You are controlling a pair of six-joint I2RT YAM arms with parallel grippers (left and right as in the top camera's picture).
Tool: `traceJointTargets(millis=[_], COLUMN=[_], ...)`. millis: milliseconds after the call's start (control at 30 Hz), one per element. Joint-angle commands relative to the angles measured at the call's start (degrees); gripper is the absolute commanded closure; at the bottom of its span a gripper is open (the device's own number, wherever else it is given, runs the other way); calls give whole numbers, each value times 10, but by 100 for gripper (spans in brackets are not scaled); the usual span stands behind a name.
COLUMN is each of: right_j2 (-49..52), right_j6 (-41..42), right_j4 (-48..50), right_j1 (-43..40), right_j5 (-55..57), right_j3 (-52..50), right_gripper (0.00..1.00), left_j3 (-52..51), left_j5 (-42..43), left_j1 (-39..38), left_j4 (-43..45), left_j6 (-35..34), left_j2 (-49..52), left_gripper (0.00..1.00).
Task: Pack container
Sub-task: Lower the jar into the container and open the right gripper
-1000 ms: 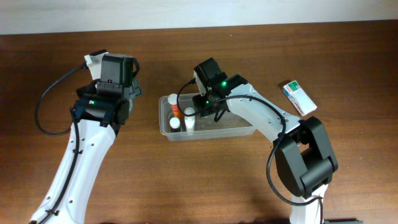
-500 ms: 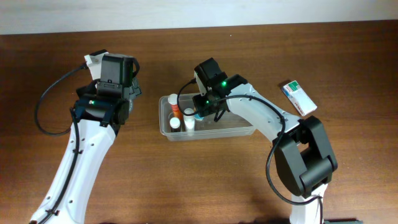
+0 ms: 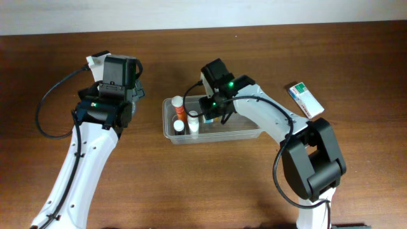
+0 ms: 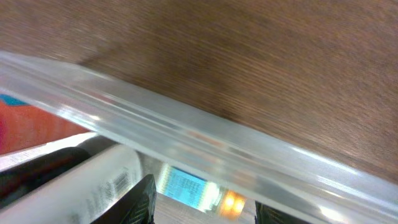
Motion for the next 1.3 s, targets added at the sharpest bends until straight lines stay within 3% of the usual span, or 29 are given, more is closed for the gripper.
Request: traceJointTargets(millis=[0, 267, 600, 733, 933, 1267], right_j2=[-6, -6, -5, -5, 3, 14], right_j6=[-1, 0, 57, 68, 69, 69], right_j4=[-11, -25, -23, -22, -22, -12], right_j1=[-16, -21, -21, -21, -21, -21], right_j5=[-8, -17, -25, -27, -27, -33], right_j3=[-2, -2, -2, -2, -2, -3], right_gripper=[57, 53, 51, 44, 19, 19], left_j3=[1, 1, 1, 1, 1, 1], left_j5=[-6, -6, -6, -6, -6, -6], left_j1=[2, 2, 2, 2, 2, 2], left_j4=[0, 0, 0, 0, 0, 0], left_j6=[3, 3, 3, 3, 3, 3], left_j2=[-12, -12, -12, -12, -12, -12], left_gripper=[1, 1, 1, 1, 1, 1])
